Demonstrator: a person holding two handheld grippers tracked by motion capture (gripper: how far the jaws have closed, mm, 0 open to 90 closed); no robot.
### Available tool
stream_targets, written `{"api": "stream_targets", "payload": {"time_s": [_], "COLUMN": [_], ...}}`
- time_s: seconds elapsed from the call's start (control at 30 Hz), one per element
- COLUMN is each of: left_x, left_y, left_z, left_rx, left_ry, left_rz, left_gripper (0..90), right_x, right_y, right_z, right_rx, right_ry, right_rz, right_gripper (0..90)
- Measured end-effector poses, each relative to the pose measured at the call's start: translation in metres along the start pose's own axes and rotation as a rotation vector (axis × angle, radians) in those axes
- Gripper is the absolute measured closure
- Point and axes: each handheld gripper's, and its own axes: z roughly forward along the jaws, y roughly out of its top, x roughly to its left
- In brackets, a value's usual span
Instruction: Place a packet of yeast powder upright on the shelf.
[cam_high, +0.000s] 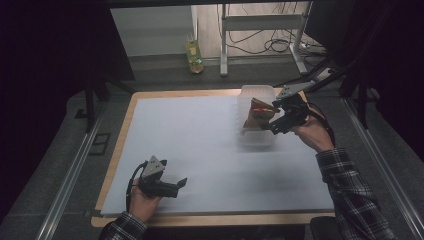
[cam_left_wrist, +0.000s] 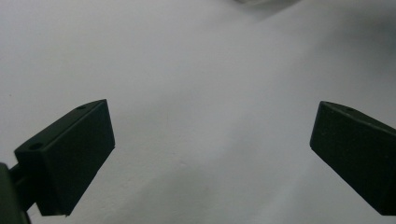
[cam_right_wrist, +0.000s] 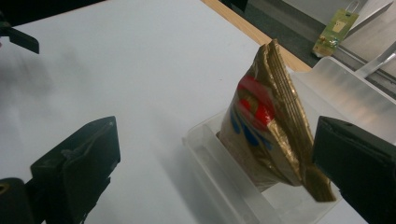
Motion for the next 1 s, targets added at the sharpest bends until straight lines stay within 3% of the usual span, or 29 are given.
{"api": "stream_targets", "payload": {"time_s": [0.2, 0.47, 1.0], "left_x": [0.0, 0.003, 0.002], "left_y": [0.0, -0.001, -0.001], "left_z": [0.0, 0.0, 0.002], "left_rx": [0.002, -0.003, 0.007], "left_ry": [0.008, 0.007, 0.005], "left_rz": [0.001, -0.024, -0.018], "left_gripper": [0.0, 0.0, 0.0], "right_x": [0.008, 0.019, 0.039], "right_y": [-0.01, -0.026, -0.055], "right_z": [-0.005, -0.008, -0.018], "right_rx": [-0.007, -0.026, -0.054], "right_ry": [-0.014, -0.007, -0.007], "right_rz": [-0.014, 0.015, 0.044], "right_gripper": [1.5, 1.3, 1.1]}}
